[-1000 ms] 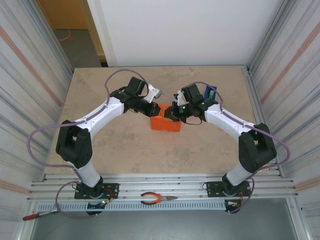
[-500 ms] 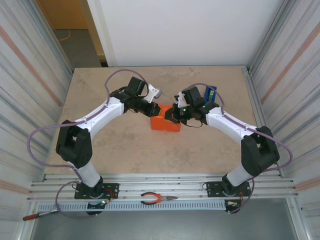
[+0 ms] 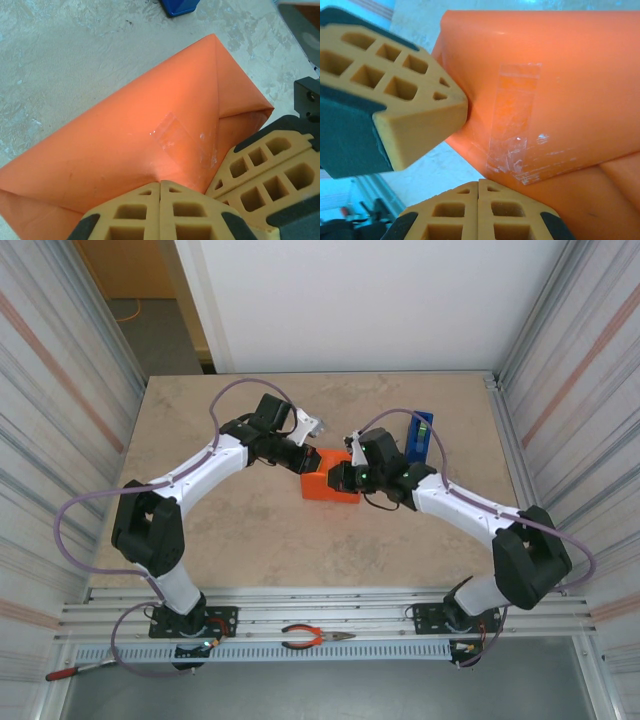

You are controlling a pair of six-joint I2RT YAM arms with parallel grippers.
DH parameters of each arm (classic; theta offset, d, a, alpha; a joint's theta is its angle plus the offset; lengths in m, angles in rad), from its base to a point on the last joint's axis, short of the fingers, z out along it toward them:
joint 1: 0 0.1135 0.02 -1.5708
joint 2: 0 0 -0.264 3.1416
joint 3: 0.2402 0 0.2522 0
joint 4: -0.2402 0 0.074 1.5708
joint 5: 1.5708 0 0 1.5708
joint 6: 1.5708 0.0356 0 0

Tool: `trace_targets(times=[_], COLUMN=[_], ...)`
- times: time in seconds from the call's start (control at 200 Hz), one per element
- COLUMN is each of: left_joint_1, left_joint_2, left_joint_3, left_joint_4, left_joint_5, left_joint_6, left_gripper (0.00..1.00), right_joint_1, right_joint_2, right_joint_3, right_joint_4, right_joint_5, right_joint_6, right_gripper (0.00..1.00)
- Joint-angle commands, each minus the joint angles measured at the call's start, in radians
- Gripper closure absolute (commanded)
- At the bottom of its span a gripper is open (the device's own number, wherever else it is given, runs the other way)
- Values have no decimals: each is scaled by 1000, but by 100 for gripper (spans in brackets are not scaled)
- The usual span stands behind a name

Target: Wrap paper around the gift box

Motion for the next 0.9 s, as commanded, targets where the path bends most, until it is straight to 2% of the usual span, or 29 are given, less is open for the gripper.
trace_targets(times=[0.0, 0.246, 0.526, 0.892], left_joint_1=[-11, -11, -12, -11], left_joint_2=[19, 18, 18, 11], left_joint_3=[-42, -45, -48, -51], left_joint_4=[-63, -62, -58, -54], left_joint_5=[-31, -30, -29, -27], left_joint_6=[14, 14, 14, 12], left_gripper=[100, 100, 100, 100], right_joint_1=[30, 31, 65, 87], right_joint_2=[34, 39, -3, -183], right_joint_3=[-103, -186, -296, -350], right_joint_4=[-71, 44, 178, 87], right_joint_5=[139, 207, 363, 326], right_joint_6=[-118, -150, -172, -175], right_gripper=[100, 100, 100, 100])
